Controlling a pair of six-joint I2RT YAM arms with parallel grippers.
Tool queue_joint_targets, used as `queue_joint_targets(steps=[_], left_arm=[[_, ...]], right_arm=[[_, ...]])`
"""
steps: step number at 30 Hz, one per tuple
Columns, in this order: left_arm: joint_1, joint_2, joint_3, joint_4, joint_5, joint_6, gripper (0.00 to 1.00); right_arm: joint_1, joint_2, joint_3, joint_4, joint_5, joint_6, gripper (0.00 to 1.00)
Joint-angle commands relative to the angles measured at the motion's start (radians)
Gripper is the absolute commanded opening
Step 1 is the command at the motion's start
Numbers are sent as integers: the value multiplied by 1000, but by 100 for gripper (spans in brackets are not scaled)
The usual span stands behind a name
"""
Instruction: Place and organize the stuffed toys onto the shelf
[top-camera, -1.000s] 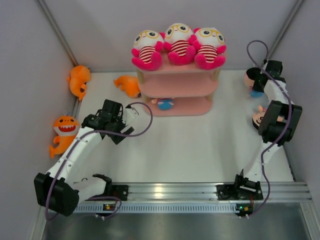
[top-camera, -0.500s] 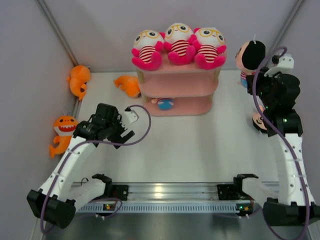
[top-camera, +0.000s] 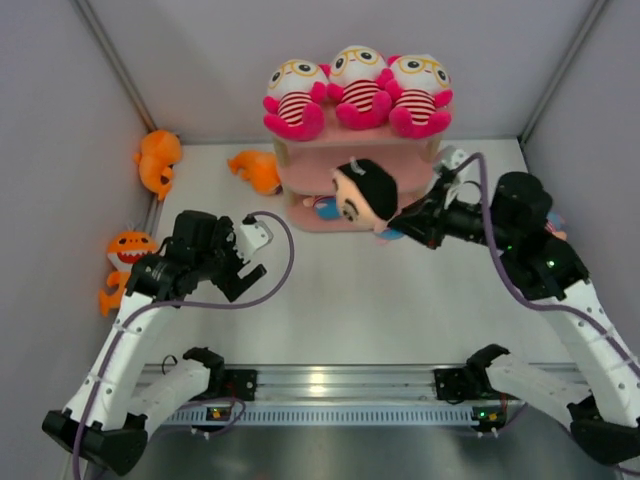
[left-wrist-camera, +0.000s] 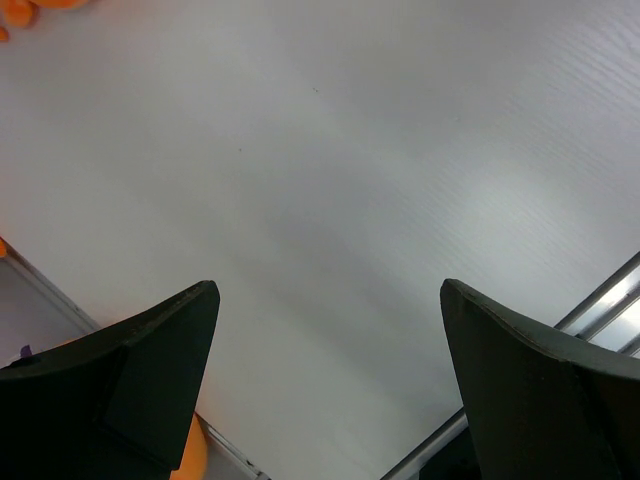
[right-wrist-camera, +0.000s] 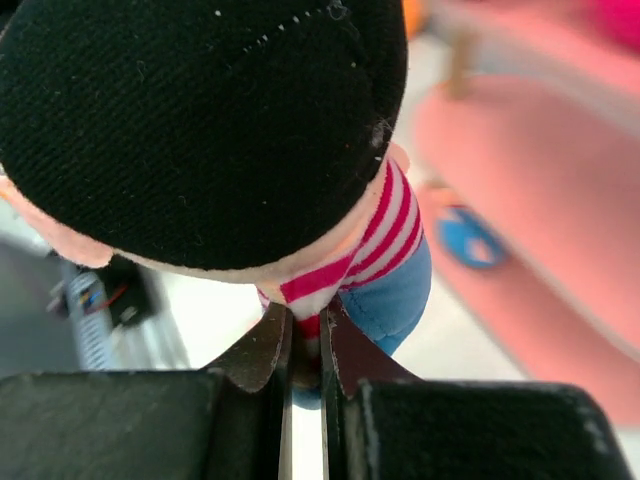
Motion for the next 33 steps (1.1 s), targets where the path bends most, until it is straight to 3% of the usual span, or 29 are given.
queue_joint_targets(steps=[1, 6, 8, 15, 30, 32, 33], left_arm=[[-2, -54, 65, -43, 94, -2, 98], [-2, -74, 87, -83, 146, 21, 98], [0, -76, 90, -110, 172, 37, 98], [-11, -68, 108, -127, 278, 83, 98], [-28, 4, 167, -124, 471, 118, 97], [-27, 7, 157, -126, 482, 123, 84], [-27, 8, 154, -124, 488, 123, 65]], right_arm=[[239, 73, -76, 74, 15, -49, 0], [387, 217, -198, 448, -116, 82, 0], [417, 274, -215, 521, -126, 115, 0], [453, 468, -245, 633, -172, 122, 0], [479, 605, -239, 754, -233, 165, 0], [481, 607, -239, 763, -235, 168, 0], [483, 608, -238, 765, -235, 162, 0]])
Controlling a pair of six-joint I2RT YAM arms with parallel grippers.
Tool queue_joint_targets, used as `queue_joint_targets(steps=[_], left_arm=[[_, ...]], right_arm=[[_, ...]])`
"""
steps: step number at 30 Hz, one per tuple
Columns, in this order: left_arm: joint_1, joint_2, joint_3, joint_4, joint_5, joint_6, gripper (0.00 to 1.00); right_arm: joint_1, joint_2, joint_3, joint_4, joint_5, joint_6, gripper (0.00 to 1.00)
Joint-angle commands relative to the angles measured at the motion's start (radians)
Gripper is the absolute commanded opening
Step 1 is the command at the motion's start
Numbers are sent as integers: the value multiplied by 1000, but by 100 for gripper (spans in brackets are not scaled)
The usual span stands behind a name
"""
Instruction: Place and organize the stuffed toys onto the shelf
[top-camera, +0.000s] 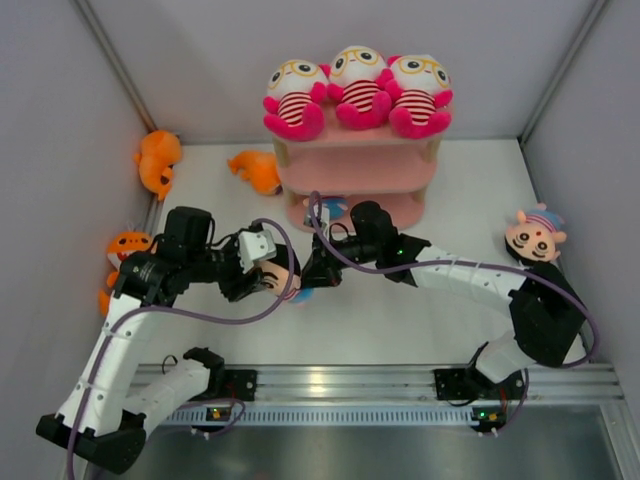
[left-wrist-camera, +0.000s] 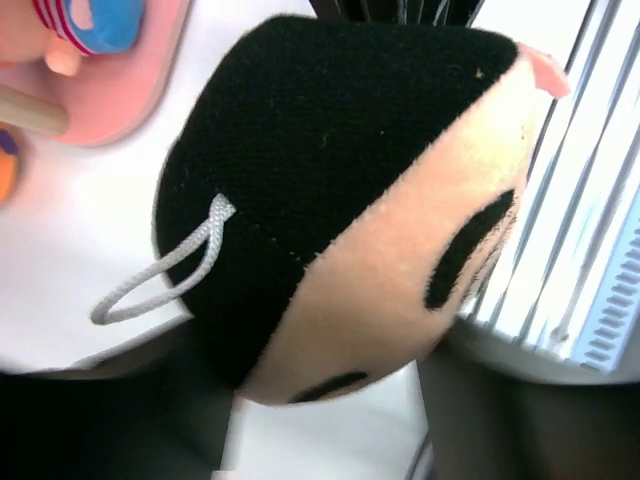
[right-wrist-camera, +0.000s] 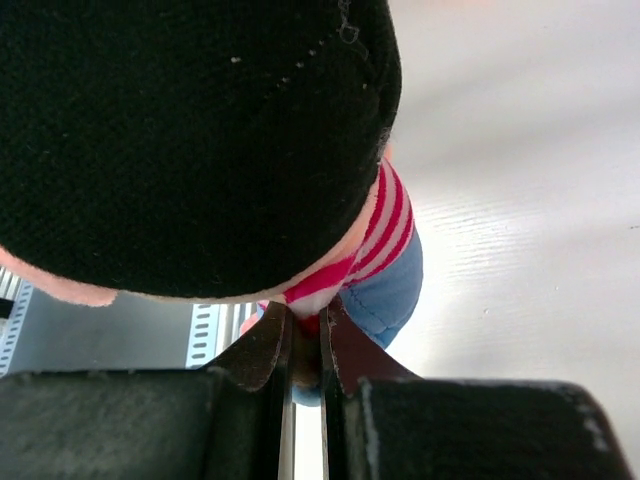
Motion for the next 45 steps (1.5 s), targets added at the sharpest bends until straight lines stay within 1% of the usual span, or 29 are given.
queue_joint_targets(steps=[1, 2, 3, 4, 6, 7, 8, 11, 12, 13, 14, 15, 16, 17, 18, 19, 20, 21, 24, 25, 27, 28, 31, 33, 34, 35, 36, 41, 45], left_arm=[[-7, 16, 21, -6, 96, 18, 36], [-7, 17, 23, -7, 94, 16, 14], [-5, 19, 25, -3, 88, 12, 0], [-4, 22, 25, -3, 75, 6, 0], [-4, 40, 26, 5, 42, -36, 0], [-2, 46, 23, 38, 16, -59, 0], [-2, 66, 15, 55, -57, -103, 0], [9, 133, 26, 80, -132, -161, 0], [21, 152, 31, 80, -125, -174, 0], [27, 169, 35, 80, -111, -185, 0], [35, 196, 40, 79, -63, -189, 0], [50, 210, 46, 80, -38, -194, 0], [55, 221, 51, 79, -18, -195, 0], [59, 239, 57, 79, 2, -203, 0], [71, 249, 61, 77, 24, -206, 0], [78, 255, 70, 79, 30, -208, 0], [82, 261, 74, 79, 31, -212, 0], [87, 264, 77, 77, 33, -214, 0], [90, 258, 75, 77, 39, -215, 0], [90, 258, 74, 77, 45, -212, 0], [90, 252, 71, 77, 48, -212, 0], [91, 252, 71, 77, 48, -212, 0], [93, 247, 67, 77, 53, -212, 0], [91, 249, 67, 77, 50, -211, 0], [91, 249, 69, 77, 50, -211, 0], [91, 247, 69, 77, 48, -212, 0], [93, 247, 69, 77, 48, -212, 0], [93, 255, 69, 77, 54, -212, 0], [93, 260, 63, 75, 56, -211, 0]], right_arm=[[21, 0, 19, 110, -32, -3, 1], [21, -3, 20, 97, -15, -11, 4], [21, -8, 23, 81, 3, -36, 10], [21, -14, 29, 23, 31, -58, 28], [22, -52, 29, -36, 156, -147, 44], [21, -73, 13, -85, 205, -182, 55], [21, -96, -1, -99, 250, -231, 58], [26, -254, -92, -104, 414, -423, 66], [32, -289, -119, -99, 436, -560, 67], [61, -323, -185, -88, 460, -646, 72], [84, -381, -222, -55, 538, -735, 76], [119, -402, -262, -26, 599, -915, 78], [204, -412, -344, 22, 667, -1001, 82], [246, -416, -383, 68, 736, -1082, 82], [287, -390, -417, 194, 901, -1227, 81], [362, -368, -470, 247, 966, -1300, 82], [392, -342, -487, 293, 1020, -1371, 82], [420, -281, -501, 417, 1108, -1494, 83], [478, -163, -546, 614, 1177, -1682, 83], [481, -135, -547, 717, 1178, -1719, 84], [481, -2, -528, 853, 1218, -1802, 84], [481, -1, -520, 905, 1218, -1830, 84], [480, 158, -492, 1094, 1250, -1962, 84], [480, 280, -462, 1384, 1266, -2047, 84], [481, 317, -449, 1386, 1266, -2067, 84], [481, 378, -437, 1478, 1269, -2087, 84], [481, 400, -416, 1493, 1269, -2116, 84], [480, 436, -377, 1473, 1270, -2080, 82], [480, 457, -345, 1531, 1275, -2115, 81]])
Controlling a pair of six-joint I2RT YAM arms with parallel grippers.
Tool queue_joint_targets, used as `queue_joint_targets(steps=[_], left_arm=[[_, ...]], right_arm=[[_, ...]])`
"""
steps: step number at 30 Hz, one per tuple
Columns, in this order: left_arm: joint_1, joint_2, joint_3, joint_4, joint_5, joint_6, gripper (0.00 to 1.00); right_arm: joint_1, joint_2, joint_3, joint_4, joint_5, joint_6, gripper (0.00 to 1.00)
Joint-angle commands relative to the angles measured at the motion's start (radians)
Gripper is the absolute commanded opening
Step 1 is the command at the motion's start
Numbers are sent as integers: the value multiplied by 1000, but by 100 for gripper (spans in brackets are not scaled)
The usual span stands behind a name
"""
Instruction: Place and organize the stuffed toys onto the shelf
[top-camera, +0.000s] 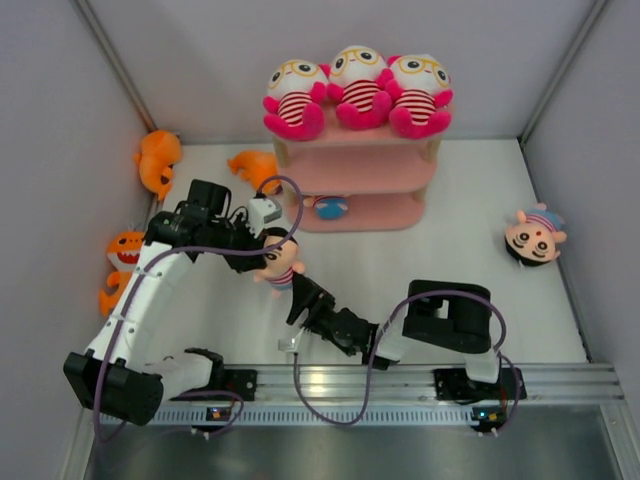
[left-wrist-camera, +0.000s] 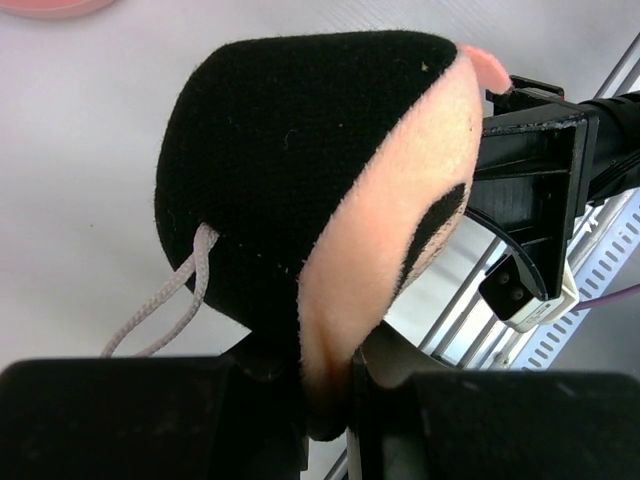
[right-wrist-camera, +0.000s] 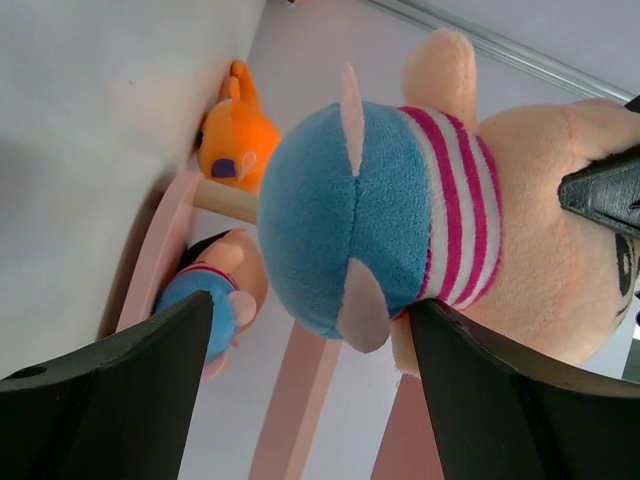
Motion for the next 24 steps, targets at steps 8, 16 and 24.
queue_joint_targets(steps=[8, 16, 24], left_arm=[[-2, -1, 27, 36, 82, -12, 0], [-2, -5, 23, 38, 76, -9, 0], [-2, 14, 30, 39, 11, -21, 34]], right_arm=[[8, 44, 100, 448, -9, -55, 56], [9, -2, 135, 427, 2, -26, 16], [25, -289, 54, 19, 38, 294, 0]])
